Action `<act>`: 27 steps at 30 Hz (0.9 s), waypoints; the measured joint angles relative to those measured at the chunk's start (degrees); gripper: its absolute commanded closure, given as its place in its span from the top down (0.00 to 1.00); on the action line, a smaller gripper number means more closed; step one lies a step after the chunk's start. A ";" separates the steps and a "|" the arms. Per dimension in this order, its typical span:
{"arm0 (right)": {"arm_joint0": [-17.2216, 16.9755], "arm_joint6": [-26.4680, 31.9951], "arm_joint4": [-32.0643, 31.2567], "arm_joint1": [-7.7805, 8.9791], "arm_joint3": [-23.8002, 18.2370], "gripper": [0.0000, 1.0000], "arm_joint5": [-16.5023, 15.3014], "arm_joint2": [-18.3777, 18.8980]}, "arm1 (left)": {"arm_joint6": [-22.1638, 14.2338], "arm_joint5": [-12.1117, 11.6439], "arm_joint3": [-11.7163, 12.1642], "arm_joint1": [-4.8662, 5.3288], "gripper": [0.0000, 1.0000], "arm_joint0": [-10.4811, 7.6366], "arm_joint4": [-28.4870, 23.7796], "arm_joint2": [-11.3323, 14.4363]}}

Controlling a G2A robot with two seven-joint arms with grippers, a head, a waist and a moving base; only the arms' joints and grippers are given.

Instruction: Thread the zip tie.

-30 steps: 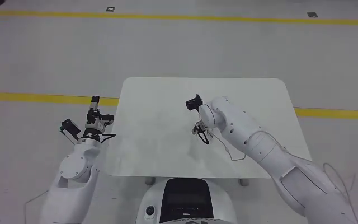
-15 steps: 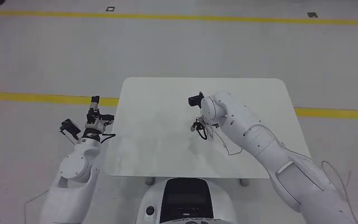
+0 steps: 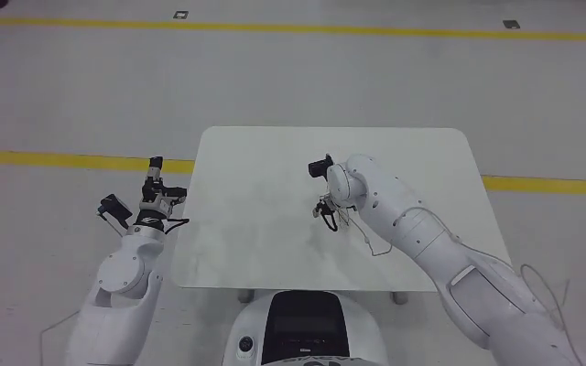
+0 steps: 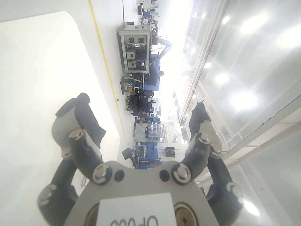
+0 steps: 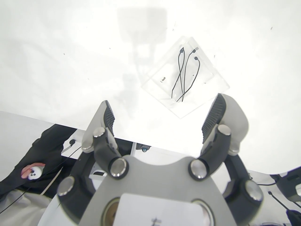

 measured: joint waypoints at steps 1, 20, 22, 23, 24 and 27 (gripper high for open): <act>-0.30 -0.47 -0.25 0.01 -0.12 1.00 -0.46 -0.12 | 0.00 0.00 0.00 0.00 1.00 0.00 0.00 0.00; -2.07 -1.36 -2.38 0.22 -1.20 0.59 -1.54 0.48 | 0.00 0.00 0.00 0.00 1.00 0.00 0.00 0.00; -2.30 -1.08 -2.74 0.33 -1.71 0.45 -1.48 0.93 | 0.00 0.00 0.00 0.00 1.00 0.00 0.00 0.00; -2.44 -0.99 -2.89 0.39 -1.98 0.39 -1.47 1.16 | 0.00 0.00 0.00 0.00 1.00 0.00 0.00 0.00; -2.60 -0.92 -3.04 0.47 -2.29 0.36 -1.46 1.41 | 0.00 0.00 0.00 0.00 1.00 0.00 0.00 0.00; -3.27 -0.69 -3.63 0.78 -3.43 0.30 -1.45 2.29 | 0.00 0.00 0.00 0.00 1.00 0.00 0.00 0.00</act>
